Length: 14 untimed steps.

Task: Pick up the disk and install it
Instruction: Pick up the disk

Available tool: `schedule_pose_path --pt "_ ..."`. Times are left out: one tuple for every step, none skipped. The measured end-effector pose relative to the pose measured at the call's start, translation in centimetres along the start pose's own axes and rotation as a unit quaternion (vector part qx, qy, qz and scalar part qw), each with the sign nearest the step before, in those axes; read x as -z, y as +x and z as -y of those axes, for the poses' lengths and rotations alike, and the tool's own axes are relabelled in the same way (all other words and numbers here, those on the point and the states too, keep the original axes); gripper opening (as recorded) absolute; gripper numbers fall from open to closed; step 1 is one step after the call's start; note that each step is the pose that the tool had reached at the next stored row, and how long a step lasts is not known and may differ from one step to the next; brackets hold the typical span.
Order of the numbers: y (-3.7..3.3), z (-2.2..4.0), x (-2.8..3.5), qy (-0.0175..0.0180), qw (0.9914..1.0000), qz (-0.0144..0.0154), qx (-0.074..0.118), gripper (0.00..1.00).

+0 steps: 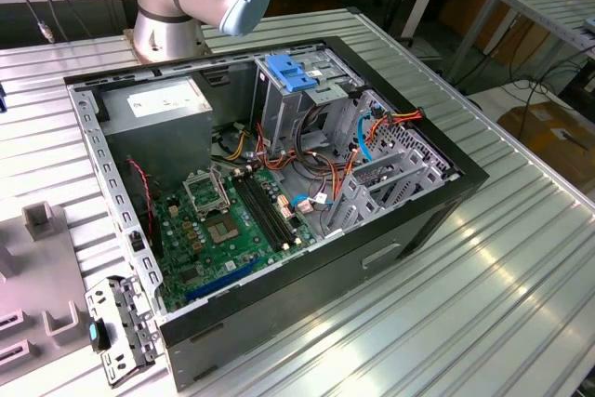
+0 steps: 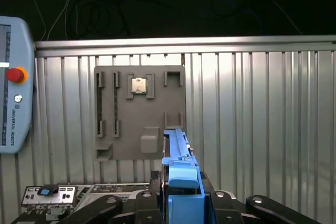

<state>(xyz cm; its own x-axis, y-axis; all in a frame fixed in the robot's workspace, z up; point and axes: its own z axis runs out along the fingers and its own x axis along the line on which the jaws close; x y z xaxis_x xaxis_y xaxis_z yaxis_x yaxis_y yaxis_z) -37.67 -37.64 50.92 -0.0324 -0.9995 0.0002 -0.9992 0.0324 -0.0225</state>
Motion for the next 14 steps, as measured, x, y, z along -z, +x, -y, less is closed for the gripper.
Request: schedule_pose_path --pt "0.0 0.0 0.0 0.0 1.0 0.0 0.0 0.37" --pt "0.01 0.01 0.0 0.0 1.0 0.0 0.0 0.37" --pt "0.02 0.02 0.0 0.0 1.0 0.0 0.0 0.37" --pt "0.07 0.02 0.0 0.0 1.0 0.0 0.0 0.37" --pt "0.11 0.02 0.0 0.0 1.0 0.0 0.0 0.37" --pt "0.14 0.02 0.0 0.0 1.0 0.0 0.0 0.37" --pt "0.19 0.02 0.0 0.0 1.0 0.0 0.0 0.37" --pt "0.25 0.02 0.0 0.0 1.0 0.0 0.0 0.37" --pt "0.32 0.03 0.0 0.0 1.0 0.0 0.0 0.37" --pt "0.33 0.08 0.0 0.0 1.0 0.0 0.0 0.37" --pt "0.34 0.23 -0.01 0.0 1.0 0.0 0.0 0.37" --pt "0.33 0.41 -0.01 0.0 1.0 0.0 0.0 0.37" --pt "0.32 0.76 -0.01 0.0 1.0 0.0 0.0 0.37" --pt "0.31 1.03 -0.02 0.0 1.0 0.0 0.0 0.37"
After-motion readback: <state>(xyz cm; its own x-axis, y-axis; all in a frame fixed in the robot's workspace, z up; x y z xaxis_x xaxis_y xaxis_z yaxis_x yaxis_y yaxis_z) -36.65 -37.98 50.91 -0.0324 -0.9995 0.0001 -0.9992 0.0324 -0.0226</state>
